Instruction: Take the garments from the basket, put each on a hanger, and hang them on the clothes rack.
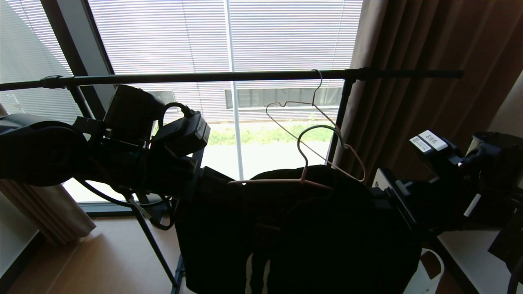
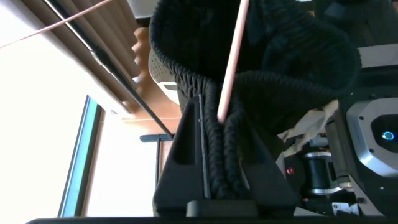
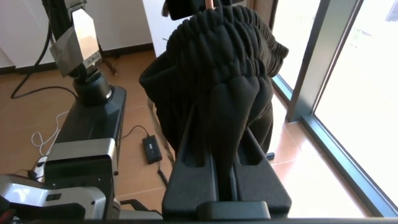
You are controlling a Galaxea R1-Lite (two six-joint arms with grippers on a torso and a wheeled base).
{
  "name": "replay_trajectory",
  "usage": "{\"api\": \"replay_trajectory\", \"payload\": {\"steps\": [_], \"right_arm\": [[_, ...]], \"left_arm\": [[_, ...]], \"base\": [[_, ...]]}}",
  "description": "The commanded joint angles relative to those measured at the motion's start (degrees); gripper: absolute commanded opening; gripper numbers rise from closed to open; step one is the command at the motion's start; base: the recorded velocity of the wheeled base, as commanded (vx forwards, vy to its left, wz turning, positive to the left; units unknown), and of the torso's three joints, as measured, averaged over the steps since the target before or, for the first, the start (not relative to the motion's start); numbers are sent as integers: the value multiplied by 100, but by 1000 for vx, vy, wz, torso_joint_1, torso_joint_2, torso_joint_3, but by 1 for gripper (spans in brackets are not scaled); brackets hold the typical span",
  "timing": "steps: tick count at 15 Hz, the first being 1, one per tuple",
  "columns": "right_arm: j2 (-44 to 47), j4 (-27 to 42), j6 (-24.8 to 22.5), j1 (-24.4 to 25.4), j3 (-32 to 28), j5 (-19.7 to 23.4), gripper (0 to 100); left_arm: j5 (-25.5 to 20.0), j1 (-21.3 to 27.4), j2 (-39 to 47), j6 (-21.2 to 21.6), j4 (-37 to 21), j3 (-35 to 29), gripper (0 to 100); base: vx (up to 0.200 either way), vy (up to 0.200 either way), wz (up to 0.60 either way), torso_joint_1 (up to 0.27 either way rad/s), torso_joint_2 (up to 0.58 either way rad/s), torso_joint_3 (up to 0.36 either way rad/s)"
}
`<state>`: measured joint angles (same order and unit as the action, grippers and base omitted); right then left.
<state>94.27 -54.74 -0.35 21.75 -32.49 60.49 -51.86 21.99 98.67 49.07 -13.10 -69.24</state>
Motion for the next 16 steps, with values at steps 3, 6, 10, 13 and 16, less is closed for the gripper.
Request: {"api": "replay_trajectory", "payload": {"steps": [3,6,10,13,16], "right_arm": [[338,7,18,-294,-311,165,0],[408,24,62,-329,-381,182,0],[355,33,27,-338,-311,174,100],[355,33,-281,-461,-205,182,100],[338,33,-474,-566,-170,182,100]], "left_arm": [[0,-46,29,-11,1,-89,0],[0,-81,82,-11,1,-98,0],[0,-151,56,-11,1,-81,0],[0,-292,-76,-20,1,-81,0],[-8,-433,-234,-46,1,-63,0]], "base": [[0,0,0,0,0,0],[0,0,0,0,0,0],[0,0,0,0,0,0],[0,0,0,0,0,0],[0,0,0,0,0,0]]}}
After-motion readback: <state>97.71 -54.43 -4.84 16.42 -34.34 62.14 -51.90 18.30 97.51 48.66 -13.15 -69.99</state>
